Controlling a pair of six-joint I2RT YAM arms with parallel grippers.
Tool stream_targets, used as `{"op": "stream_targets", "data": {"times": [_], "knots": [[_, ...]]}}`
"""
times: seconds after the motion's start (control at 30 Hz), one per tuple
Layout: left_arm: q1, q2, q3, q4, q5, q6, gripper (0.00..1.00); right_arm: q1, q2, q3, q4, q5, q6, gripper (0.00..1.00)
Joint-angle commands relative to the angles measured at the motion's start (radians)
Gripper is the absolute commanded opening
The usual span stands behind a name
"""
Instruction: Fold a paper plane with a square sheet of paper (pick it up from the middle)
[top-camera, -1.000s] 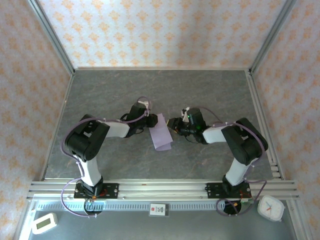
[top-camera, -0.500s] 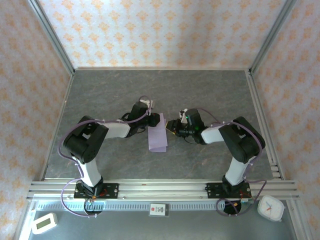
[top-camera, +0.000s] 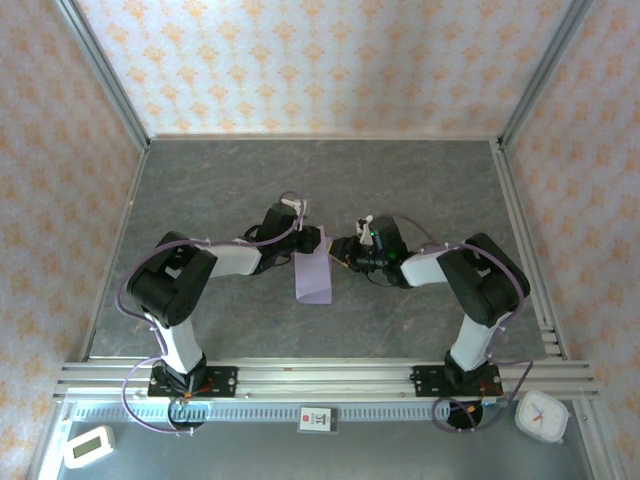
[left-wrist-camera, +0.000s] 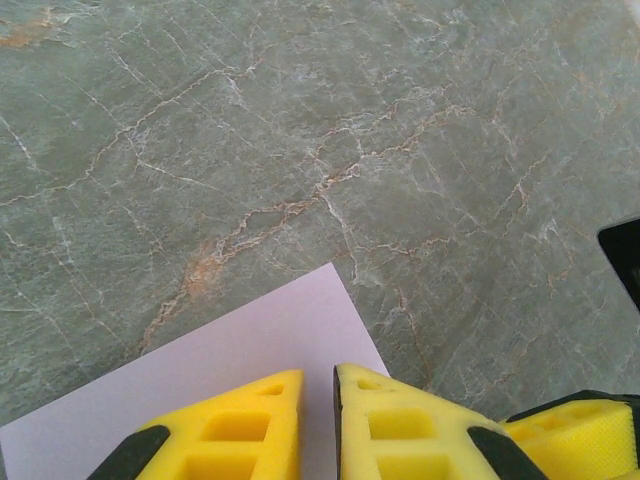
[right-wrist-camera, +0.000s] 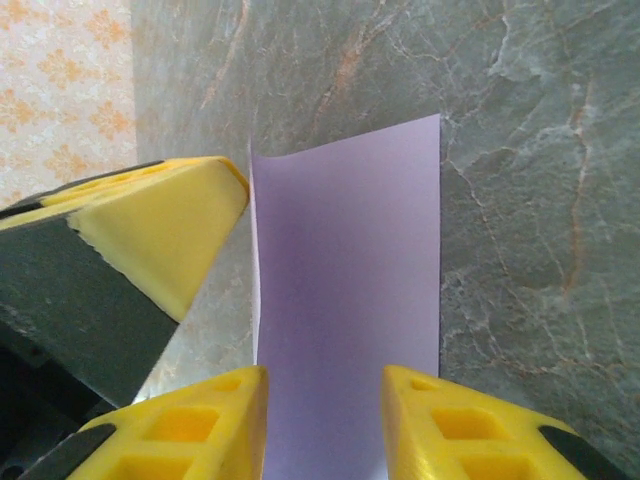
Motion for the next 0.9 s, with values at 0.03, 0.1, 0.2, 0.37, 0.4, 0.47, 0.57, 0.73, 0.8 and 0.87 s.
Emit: {"op": "stream_targets", "data": {"times": [0.03, 0.1, 0.2, 0.37, 0.4, 0.47, 0.57, 0.73, 0.8, 0.87], "knots": [[-0.012, -0.004, 0.015, -0.013, -0.019, 0.017, 0.18, 0.007, -0.027, -0.019, 0.066, 0.011, 0.026, 0.34], [-0.013, -0.006, 0.015, -0.012, -0.019, 0.017, 0.18, 0.007, -0.041, -0.031, 0.064, 0.016, 0.026, 0.33], [-0.013, -0.003, 0.015, -0.011, -0.02, 0.017, 0.18, 0.009, -0.036, -0.031, 0.071, 0.009, 0.032, 0.33], [-0.015, -0.002, 0.014, -0.01, -0.02, 0.017, 0.18, 0.023, -0.016, -0.01, 0.073, 0.0, 0.034, 0.34], [-0.014, -0.003, 0.014, -0.011, -0.02, 0.018, 0.18, 0.025, -0.013, -0.006, 0.075, -0.002, 0.034, 0.34], [-0.016, -0.003, 0.014, -0.009, -0.02, 0.017, 0.18, 0.033, -0.009, 0.002, 0.074, 0.0, 0.035, 0.34], [-0.018, -0.001, 0.015, -0.01, -0.02, 0.018, 0.18, 0.038, -0.001, 0.009, 0.072, 0.001, 0.035, 0.33], [-0.021, -0.001, 0.018, -0.011, -0.025, 0.02, 0.18, 0.04, -0.01, 0.003, 0.07, 0.008, 0.035, 0.33], [-0.02, -0.001, 0.015, -0.013, -0.028, 0.02, 0.18, 0.04, -0.027, -0.01, 0.071, 0.014, 0.034, 0.33], [-0.021, -0.003, 0.013, -0.012, -0.029, 0.018, 0.18, 0.04, -0.048, -0.029, 0.072, 0.024, 0.034, 0.34]]}}
